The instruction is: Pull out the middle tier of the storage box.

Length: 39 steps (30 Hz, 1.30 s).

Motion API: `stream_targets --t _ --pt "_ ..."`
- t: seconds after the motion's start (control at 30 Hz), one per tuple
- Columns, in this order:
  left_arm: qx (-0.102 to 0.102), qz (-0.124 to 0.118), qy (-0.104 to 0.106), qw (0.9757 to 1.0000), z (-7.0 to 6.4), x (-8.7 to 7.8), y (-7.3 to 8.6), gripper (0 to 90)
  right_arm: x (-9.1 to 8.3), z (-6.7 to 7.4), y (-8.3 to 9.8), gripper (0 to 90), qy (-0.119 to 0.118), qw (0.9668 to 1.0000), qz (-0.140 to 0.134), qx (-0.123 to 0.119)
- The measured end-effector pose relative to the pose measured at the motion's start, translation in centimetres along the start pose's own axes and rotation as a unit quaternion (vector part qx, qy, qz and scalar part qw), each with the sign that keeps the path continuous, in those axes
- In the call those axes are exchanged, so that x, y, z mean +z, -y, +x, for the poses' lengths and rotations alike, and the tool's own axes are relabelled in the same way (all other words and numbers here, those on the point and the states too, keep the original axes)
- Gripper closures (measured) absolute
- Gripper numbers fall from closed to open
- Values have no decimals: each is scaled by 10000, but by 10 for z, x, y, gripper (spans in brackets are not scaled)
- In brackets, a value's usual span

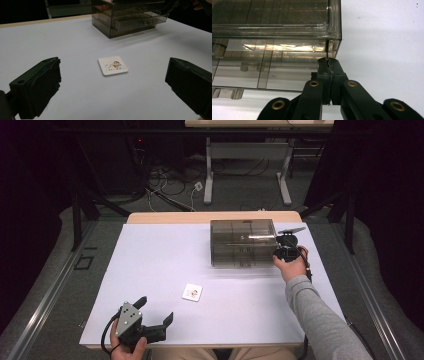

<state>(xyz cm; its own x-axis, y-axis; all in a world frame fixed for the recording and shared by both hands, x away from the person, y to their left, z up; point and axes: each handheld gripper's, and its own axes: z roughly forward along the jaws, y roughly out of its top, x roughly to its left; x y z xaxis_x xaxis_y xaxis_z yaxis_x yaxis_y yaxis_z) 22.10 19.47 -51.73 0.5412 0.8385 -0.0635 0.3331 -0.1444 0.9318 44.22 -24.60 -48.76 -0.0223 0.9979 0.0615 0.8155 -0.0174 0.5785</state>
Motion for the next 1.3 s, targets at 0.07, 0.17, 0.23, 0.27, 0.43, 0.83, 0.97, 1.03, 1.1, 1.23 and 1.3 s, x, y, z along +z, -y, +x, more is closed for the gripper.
stream_targets --t 0.07,0.17,0.23,0.27,0.43,0.83,0.97,1.03,1.1,1.23,1.3 --pt "3 1 -1 10000 0 0 0 7 0 2 0 900 32 10000 -9 24" --pt "-3 0 -2 10000 0 0 0 7 0 3 1 900 58 10000 -13 22" --pt "-1 2 -5 10000 0 0 0 7 -1 4 1 900 66 10000 3 58" --pt "2 3 -5 10000 0 0 0 6 -1 3 1 900 59 10000 6 43" --pt "-1 4 0 10000 0 0 0 6 -2 3 1 900 49 10000 -14 61" --pt "1 4 -6 10000 0 0 0 6 -4 2 6 900 -10 10000 -66 48" --pt "3 6 -10 10000 -1 1 0 6 -6 1 8 900 -57 10000 -35 63" --pt "4 11 -9 10000 -1 1 0 7 -6 1 9 900 -70 10000 -41 28" --pt "9 17 -5 10000 -1 1 0 6 -7 0 9 900 -90 9999 -64 -13" --pt "36 32 -13 10000 -1 2 0 7 -8 0 11 900 -123 9999 -35 -2" --pt "5 37 4 10000 -2 3 0 7 -8 0 11 900 -125 9999 -62 -3"
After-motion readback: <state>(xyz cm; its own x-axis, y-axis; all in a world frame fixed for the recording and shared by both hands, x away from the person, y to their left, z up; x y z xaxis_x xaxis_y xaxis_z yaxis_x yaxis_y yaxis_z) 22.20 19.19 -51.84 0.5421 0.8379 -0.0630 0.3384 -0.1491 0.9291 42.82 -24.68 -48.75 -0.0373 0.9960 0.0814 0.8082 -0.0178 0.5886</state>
